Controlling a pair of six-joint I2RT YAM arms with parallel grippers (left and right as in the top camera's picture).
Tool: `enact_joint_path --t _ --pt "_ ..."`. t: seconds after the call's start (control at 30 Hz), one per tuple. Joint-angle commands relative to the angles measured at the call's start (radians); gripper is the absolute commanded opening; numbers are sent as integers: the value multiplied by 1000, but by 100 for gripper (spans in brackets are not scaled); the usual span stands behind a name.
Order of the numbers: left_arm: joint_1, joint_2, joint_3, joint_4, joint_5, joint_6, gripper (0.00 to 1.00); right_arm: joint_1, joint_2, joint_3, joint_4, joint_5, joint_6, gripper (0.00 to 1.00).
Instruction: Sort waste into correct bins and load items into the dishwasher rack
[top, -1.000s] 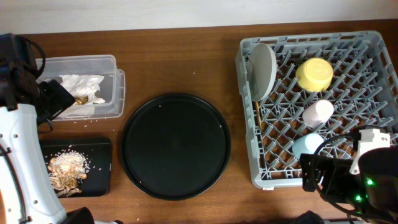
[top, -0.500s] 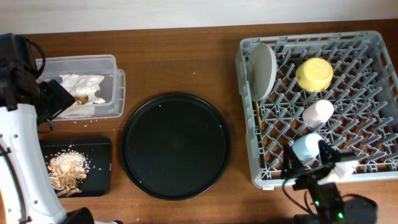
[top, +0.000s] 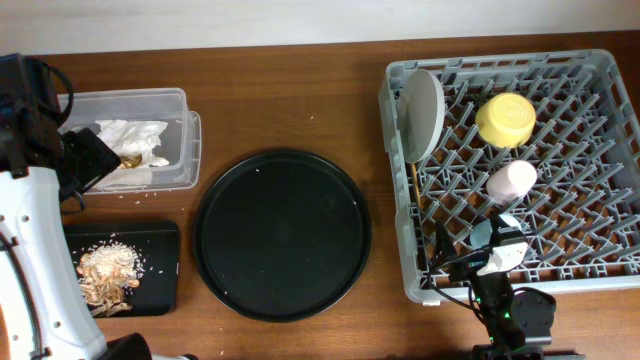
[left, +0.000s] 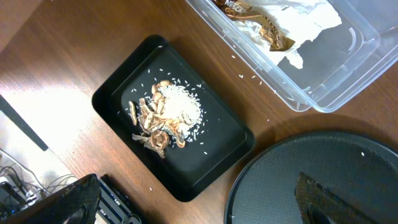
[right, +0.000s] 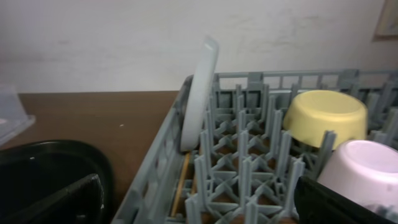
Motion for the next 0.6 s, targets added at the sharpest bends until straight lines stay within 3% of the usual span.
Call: enact_joint_path --t 0.0,0.1,0.57 --pt "4 -10 5 -1 -11 16 99 -6 -10 -5 -14 79 -58 99" --pt "4 -10 5 -1 -11 16 99 -6 -10 -5 -23 182 48 99" --pt "4 -10 5 -1 -11 16 99 -7 -10 -5 -23 178 36 99"
